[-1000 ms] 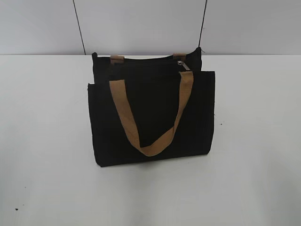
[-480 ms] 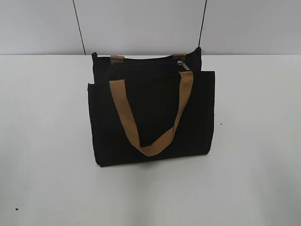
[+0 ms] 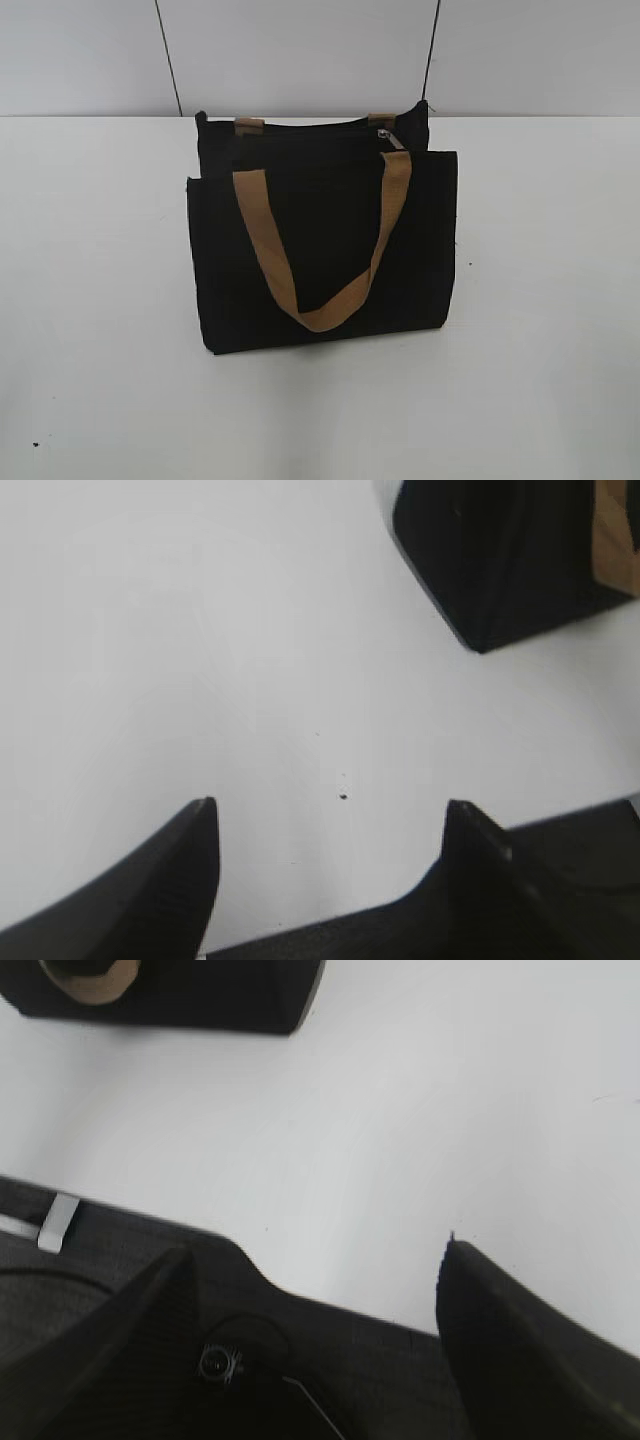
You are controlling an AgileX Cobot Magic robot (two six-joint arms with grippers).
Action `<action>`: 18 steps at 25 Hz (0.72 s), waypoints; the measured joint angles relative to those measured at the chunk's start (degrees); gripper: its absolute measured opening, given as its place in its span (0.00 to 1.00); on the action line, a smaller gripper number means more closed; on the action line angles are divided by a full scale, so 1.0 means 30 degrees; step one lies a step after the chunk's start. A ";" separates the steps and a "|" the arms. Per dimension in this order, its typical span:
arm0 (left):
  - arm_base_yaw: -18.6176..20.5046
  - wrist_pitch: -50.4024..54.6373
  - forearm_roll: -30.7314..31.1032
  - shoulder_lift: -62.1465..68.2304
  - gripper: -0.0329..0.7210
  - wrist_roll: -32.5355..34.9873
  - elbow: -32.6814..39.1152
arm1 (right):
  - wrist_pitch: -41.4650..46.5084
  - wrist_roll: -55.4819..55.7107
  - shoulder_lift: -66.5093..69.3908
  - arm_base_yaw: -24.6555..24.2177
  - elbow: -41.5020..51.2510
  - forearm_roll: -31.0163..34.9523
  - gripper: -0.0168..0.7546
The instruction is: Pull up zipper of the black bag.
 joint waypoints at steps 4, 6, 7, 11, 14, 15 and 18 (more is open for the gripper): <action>0.1816 0.0000 0.0000 -0.2292 0.74 0.0000 0.0000 | 0.0000 0.0000 -0.2211 -0.1063 0.0000 0.0086 0.75; 0.2407 0.0022 -0.0015 -0.3198 0.74 0.0000 0.0018 | -0.0015 0.0000 -0.3142 -0.1271 0.0000 0.0105 0.75; 0.2614 0.0037 -0.0015 -0.3393 0.74 0.0000 0.0017 | -0.0015 0.0000 -0.3485 -0.1307 0.0017 0.0105 0.75; 0.2797 0.0035 0.0005 -0.3470 0.74 0.0000 0.0038 | -0.0060 0.0000 -0.4785 -0.1307 0.0018 0.0180 0.75; 0.2797 0.0035 0.0005 -0.3486 0.73 0.0000 0.0054 | -0.0060 0.0000 -0.4891 -0.1307 0.0018 0.0181 0.75; 0.2797 0.0035 0.0005 -0.3486 0.73 0.0000 0.0054 | -0.0060 0.0000 -0.4891 -0.1307 0.0018 0.0181 0.75; 0.2797 0.0035 0.0005 -0.3486 0.73 0.0000 0.0054 | -0.0060 0.0000 -0.4891 -0.1307 0.0018 0.0181 0.75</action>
